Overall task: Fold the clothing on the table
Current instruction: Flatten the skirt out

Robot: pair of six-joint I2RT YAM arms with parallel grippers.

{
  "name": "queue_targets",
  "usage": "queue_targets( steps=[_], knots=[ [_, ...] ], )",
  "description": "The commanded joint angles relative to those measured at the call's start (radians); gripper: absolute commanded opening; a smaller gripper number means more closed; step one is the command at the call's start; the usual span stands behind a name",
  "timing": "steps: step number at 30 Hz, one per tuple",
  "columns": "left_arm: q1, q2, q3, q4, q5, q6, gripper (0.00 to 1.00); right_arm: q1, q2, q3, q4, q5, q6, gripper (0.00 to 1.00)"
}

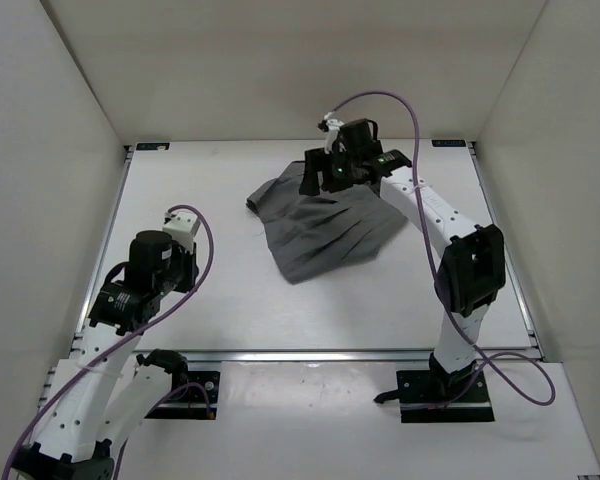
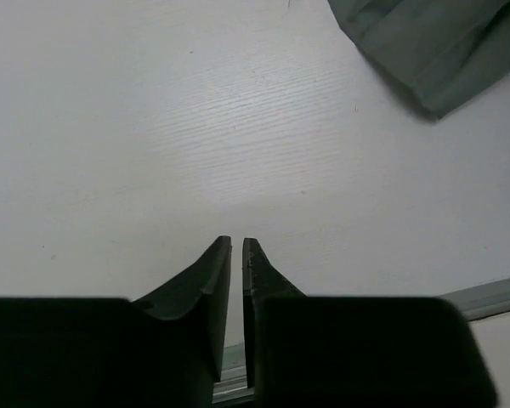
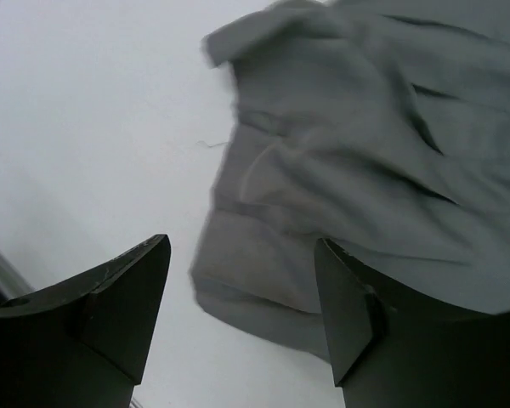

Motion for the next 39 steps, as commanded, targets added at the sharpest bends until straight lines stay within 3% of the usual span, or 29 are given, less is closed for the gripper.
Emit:
queue_targets(
  steps=[1,8,18,23,26,29,30,31,32,33,34,35,36,37,39],
  knots=[
    [-0.02,0.009,0.001,0.001,0.0,0.003,0.24,-0.108,-0.152,-0.098,0.087,0.075,0.059,0.67],
    [-0.024,-0.043,0.005,-0.004,0.009,0.003,0.41,-0.332,-0.13,-0.353,0.127,0.152,0.188,0.75],
    [-0.019,-0.043,0.005,-0.001,0.017,0.009,0.42,-0.446,-0.04,-0.514,0.233,0.233,0.248,0.8],
    [-0.02,-0.043,0.004,-0.005,0.021,0.011,0.44,-0.463,0.026,-0.509,0.232,0.267,0.26,0.81],
    [-0.008,-0.063,-0.002,-0.004,0.012,0.006,0.5,-0.478,0.043,-0.515,0.291,0.246,0.276,0.81],
    [-0.013,-0.072,0.005,-0.004,0.028,0.014,0.59,-0.492,0.071,-0.524,0.391,0.09,0.282,0.79],
    [-0.017,-0.078,0.004,-0.005,0.034,0.017,0.65,-0.52,0.08,-0.525,0.434,0.022,0.277,0.77],
    [-0.01,-0.087,0.001,0.007,0.037,0.023,0.65,-0.521,0.087,-0.522,0.448,-0.033,0.277,0.74],
    [-0.023,-0.131,-0.051,0.069,0.057,0.009,0.66,-0.518,0.094,-0.51,0.46,-0.055,0.267,0.62],
    [-0.034,-0.185,-0.112,0.105,0.066,0.035,0.61,-0.515,0.089,-0.499,0.46,-0.097,0.262,0.42],
    [-0.045,-0.216,-0.133,0.131,0.049,0.022,0.48,-0.503,0.077,-0.487,0.46,-0.134,0.253,0.3],
    [-0.059,-0.216,-0.116,0.119,-0.022,-0.017,0.45,-0.5,0.074,-0.479,0.456,-0.157,0.244,0.06],
    [-0.065,-0.21,-0.105,0.107,-0.07,-0.037,0.49,-0.457,0.039,-0.479,0.456,-0.208,0.233,0.0],
    [-0.062,-0.199,-0.111,0.113,-0.058,-0.031,0.76,-0.44,-0.001,-0.479,0.454,-0.249,0.233,0.0],
    [-0.028,-0.155,-0.108,0.111,-0.009,0.006,0.86,-0.37,-0.079,-0.481,0.428,-0.271,0.21,0.0]
  ],
)
